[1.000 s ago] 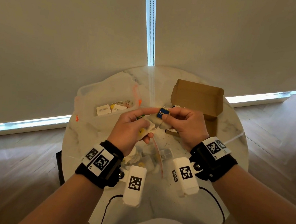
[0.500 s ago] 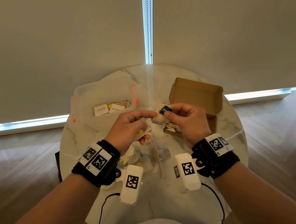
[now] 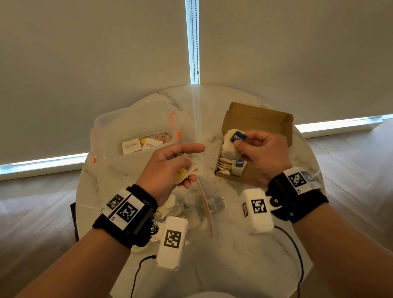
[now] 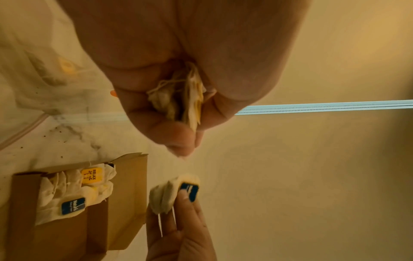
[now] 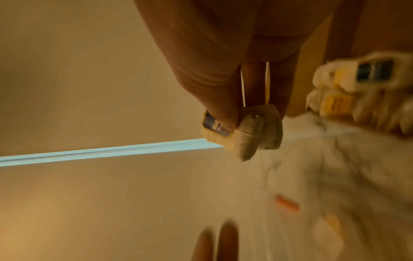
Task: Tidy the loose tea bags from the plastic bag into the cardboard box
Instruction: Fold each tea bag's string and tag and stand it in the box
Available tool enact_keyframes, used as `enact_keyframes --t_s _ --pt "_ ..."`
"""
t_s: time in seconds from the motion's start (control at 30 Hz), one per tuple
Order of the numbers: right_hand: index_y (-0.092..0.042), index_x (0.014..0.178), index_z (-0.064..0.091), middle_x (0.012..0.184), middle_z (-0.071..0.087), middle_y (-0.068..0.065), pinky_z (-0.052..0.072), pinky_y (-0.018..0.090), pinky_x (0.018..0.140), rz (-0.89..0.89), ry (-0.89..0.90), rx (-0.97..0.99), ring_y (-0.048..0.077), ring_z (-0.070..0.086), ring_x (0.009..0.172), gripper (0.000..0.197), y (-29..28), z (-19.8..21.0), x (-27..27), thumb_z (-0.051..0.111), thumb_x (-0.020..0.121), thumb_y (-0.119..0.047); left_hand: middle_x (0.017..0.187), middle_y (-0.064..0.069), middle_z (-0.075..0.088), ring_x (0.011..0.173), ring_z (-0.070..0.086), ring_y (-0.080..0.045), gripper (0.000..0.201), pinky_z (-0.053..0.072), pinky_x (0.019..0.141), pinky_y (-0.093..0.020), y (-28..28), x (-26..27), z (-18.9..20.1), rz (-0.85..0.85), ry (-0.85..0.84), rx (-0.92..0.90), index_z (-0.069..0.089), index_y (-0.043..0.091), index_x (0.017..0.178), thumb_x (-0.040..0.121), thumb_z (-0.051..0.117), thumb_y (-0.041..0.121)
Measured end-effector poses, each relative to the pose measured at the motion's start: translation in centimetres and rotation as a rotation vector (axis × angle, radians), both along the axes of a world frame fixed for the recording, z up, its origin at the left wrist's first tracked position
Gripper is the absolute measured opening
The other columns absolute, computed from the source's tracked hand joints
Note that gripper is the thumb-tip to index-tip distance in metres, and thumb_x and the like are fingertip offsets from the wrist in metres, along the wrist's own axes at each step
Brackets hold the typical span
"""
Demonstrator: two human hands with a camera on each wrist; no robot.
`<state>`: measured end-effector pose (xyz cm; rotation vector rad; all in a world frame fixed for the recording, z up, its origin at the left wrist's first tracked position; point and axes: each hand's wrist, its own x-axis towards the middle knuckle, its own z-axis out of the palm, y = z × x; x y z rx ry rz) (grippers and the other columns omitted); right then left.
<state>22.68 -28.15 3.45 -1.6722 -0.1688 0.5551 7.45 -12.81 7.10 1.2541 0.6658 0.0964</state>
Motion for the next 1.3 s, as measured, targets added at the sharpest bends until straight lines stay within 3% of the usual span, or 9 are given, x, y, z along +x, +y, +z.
enact_keyframes --t_s 0.1,0.17,0.33,0.43,0.63,0.87,1.0,1.1,1.3 --pt "-0.023 0.089 0.069 0.095 0.074 0.004 0.059 0.034 0.078 -0.058 -0.1 -0.175 0.019 0.071 0.087 0.019 -1.3 -1.9 4.0 0.076 0.08 -0.007 0.117 -0.01 0.068 0.054 0.055 -0.02 0.04 0.045 0.046 -0.025 0.1 0.2 -0.2 -0.009 0.016 0.01 0.072 0.005 0.111 0.092 0.042 -0.012" --pt "-0.016 0.098 0.07 0.1 0.071 0.006 0.058 0.035 0.081 -0.06 -0.143 -0.307 0.02 0.069 0.091 0.019 -2.0 -3.5 5.9 0.076 0.081 -0.008 0.118 -0.009 0.068 0.054 0.056 -0.019 0.04 0.045 0.047 -0.025 0.1 0.4 -0.5 -0.008 0.037 0.009 0.073 0.006 0.11 0.092 0.042 -0.011" --pt "-0.008 0.108 0.07 0.097 0.068 0.005 0.042 0.015 0.06 0.032 -0.076 -0.578 0.006 0.057 0.074 0.027 -2.7 -8.0 6.8 0.076 0.081 -0.007 0.12 -0.009 0.068 0.053 0.056 -0.018 0.039 0.046 0.049 -0.026 0.1 1.1 -1.3 -0.018 0.083 0.007 0.073 0.008 0.11 0.092 0.043 -0.01" --pt "-0.012 0.104 0.072 0.1 0.071 0.005 0.046 0.021 0.07 0.116 -0.048 -0.66 0.011 0.06 0.08 0.025 -2.4 -10.5 6.1 0.078 0.08 -0.011 0.12 -0.01 0.068 0.054 0.056 -0.02 0.039 0.047 0.049 -0.026 0.3 1.4 -1.7 -0.013 0.091 0.006 0.073 0.008 0.109 0.092 0.043 -0.011" --pt "-0.013 0.108 0.072 0.101 0.071 0.004 0.05 0.025 0.077 0.217 -0.055 -0.718 0.015 0.064 0.09 0.029 -1.0 -12.8 5.3 0.079 0.08 -0.015 0.122 -0.011 0.067 0.055 0.056 -0.021 0.039 0.046 0.048 -0.025 0.7 1.8 -2.5 0.002 0.114 0.007 0.073 0.008 0.11 0.092 0.043 -0.011" --pt "-0.014 0.106 0.072 0.099 0.071 0.004 0.054 0.033 0.088 0.112 -0.021 -0.652 0.019 0.065 0.094 0.027 -0.4 -13.8 5.8 0.078 0.081 -0.016 0.121 -0.01 0.067 0.054 0.056 -0.021 0.039 0.046 0.047 -0.025 0.9 1.8 -2.9 0.007 0.126 -0.008 0.072 0.007 0.11 0.092 0.043 -0.011" --pt "-0.014 0.105 0.072 0.094 0.069 0.001 0.054 0.031 0.084 0.118 -0.005 -0.633 0.017 0.064 0.09 0.026 -0.4 -14.2 5.8 0.079 0.08 -0.017 0.12 -0.01 0.068 0.054 0.056 -0.021 0.039 0.046 0.047 -0.025 0.9 1.9 -3.2 0.005 0.136 -0.007 0.072 0.008 0.11 0.093 0.043 -0.011" --pt "-0.015 0.103 0.073 0.097 0.071 0.003 0.057 0.035 0.084 0.067 -0.008 -0.595 0.019 0.065 0.089 0.025 -0.5 -14.3 6.0 0.079 0.079 -0.018 0.12 -0.009 0.068 0.054 0.056 -0.021 0.039 0.046 0.047 -0.025 0.8 2.0 -3.3 0.004 0.136 -0.01 0.072 0.008 0.111 0.093 0.043 -0.011" --pt "-0.017 0.103 0.072 0.093 0.069 0.001 0.047 0.025 0.076 0.027 -0.066 -0.675 0.015 0.061 0.085 0.021 -2.4 -13.8 8.1 0.076 0.082 -0.019 0.12 -0.009 0.068 0.055 0.055 -0.021 0.039 0.045 0.046 -0.025 1.1 1.9 -3.4 0.007 0.119 -0.02 0.071 0.006 0.113 0.093 0.042 -0.012"
